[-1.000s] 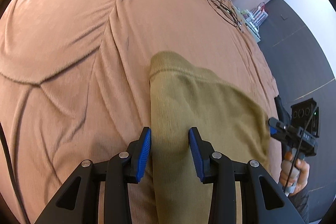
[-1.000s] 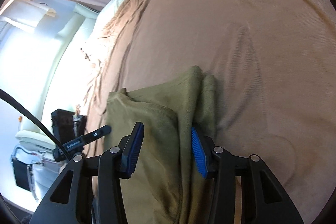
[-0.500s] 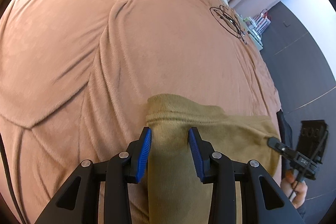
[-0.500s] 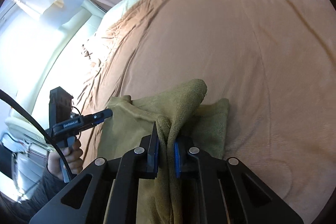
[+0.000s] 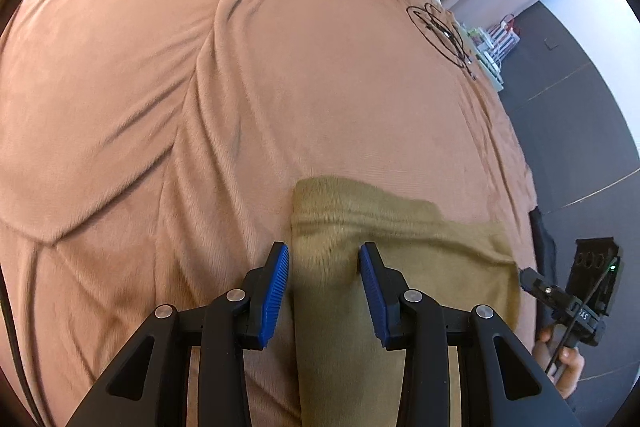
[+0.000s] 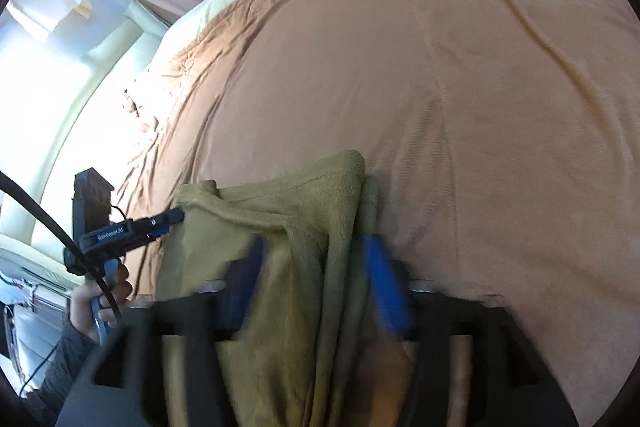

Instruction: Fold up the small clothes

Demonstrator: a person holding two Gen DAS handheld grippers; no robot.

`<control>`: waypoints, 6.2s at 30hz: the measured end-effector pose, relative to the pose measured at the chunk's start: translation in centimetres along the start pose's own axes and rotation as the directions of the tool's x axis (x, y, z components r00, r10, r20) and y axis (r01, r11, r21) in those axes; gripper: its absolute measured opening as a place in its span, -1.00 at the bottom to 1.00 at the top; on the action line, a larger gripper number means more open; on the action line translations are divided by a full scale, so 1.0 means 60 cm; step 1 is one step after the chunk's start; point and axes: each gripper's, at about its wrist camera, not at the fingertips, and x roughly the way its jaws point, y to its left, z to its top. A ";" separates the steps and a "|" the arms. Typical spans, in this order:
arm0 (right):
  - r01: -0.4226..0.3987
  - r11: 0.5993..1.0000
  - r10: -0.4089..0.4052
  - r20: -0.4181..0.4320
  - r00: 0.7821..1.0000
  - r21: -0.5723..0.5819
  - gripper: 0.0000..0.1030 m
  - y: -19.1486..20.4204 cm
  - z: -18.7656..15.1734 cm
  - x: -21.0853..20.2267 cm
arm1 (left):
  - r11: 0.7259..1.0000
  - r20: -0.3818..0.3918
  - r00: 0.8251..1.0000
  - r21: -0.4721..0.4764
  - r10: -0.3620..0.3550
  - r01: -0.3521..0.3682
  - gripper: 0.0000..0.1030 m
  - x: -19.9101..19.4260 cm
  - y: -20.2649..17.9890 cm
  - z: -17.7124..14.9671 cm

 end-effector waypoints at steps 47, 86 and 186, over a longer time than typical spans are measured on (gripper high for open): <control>-0.126 0.975 0.143 0.084 0.986 -0.184 -0.76 0.135 -0.105 -0.232 | 0.983 0.167 0.972 0.108 -0.167 0.150 -0.84 -0.219 -0.137 -0.039; -0.158 0.767 0.351 0.200 0.915 -0.622 -0.78 0.553 -0.421 -0.509 | 0.983 0.651 0.746 0.181 -0.141 0.028 -0.84 -0.887 -0.035 -0.283; -0.299 0.820 0.209 -0.231 0.950 -0.489 0.25 0.367 0.158 0.303 | 0.834 0.306 0.791 -0.358 0.530 -0.421 -0.07 -0.804 0.781 -0.042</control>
